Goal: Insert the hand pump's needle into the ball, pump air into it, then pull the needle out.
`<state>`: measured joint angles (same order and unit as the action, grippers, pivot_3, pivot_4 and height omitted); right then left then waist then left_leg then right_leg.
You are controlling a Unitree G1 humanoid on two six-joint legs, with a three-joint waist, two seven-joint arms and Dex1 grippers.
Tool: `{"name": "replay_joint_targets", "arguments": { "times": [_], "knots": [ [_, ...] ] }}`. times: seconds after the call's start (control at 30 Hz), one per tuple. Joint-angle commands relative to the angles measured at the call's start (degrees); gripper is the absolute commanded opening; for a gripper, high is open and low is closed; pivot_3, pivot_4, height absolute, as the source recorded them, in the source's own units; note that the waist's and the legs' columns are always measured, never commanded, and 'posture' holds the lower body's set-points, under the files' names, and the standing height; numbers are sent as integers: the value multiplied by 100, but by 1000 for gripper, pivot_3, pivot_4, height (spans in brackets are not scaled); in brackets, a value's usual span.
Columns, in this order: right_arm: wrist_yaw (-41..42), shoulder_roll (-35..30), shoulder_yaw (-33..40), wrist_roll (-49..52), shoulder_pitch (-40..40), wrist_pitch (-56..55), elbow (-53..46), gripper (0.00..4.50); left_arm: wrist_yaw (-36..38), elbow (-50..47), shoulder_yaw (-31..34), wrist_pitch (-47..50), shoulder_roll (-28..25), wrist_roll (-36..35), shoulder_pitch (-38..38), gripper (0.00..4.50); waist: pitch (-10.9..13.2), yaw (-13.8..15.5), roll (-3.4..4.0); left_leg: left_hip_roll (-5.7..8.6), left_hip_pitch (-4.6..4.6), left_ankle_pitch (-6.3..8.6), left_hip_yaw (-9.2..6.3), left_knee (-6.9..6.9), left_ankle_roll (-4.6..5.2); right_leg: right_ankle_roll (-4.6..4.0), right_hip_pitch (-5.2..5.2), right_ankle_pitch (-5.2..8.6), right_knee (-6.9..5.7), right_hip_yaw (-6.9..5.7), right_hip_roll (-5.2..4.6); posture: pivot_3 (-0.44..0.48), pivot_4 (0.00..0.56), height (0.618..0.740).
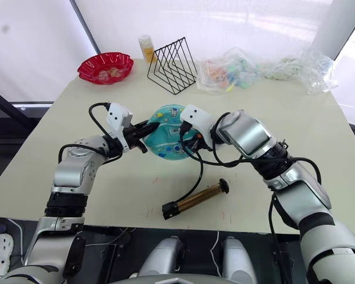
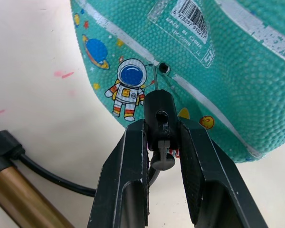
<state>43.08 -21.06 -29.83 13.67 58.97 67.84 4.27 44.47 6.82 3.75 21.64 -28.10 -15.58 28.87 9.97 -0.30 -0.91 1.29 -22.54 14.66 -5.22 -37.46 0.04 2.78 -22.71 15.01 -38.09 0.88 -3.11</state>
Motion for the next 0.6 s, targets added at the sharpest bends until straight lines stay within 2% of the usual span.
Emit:
{"name": "replay_joint_targets", "arguments": {
  "times": [0.03, 0.4, 0.6],
  "knots": [
    [-161, 63, 173, -88, 80, 125, 142, 393, 0, 12, -159, -3, 71, 31, -42, 51, 0, -4, 0, 0, 0, 0, -1, 0, -1, 0, 0, 0, 0, 0, 0, 0, 150, 740],
    [-276, 68, 305, -72, 51, 412, 116, 393, 5, -22, -160, 19, 81, 53, -53, 51, -1, -10, 2, 2, 2, -4, -6, 0, -6, -1, 1, -1, -5, -2, 0, 0, 150, 740],
    [-238, 34, 109, -138, 53, 336, 98, 393, 3, -47, -169, 30, 92, 49, -49, 51, -1, -7, 2, 3, 2, -5, -7, 0, -6, -1, 1, -1, -5, -3, -1, 0, 150, 740]
  ]
}}
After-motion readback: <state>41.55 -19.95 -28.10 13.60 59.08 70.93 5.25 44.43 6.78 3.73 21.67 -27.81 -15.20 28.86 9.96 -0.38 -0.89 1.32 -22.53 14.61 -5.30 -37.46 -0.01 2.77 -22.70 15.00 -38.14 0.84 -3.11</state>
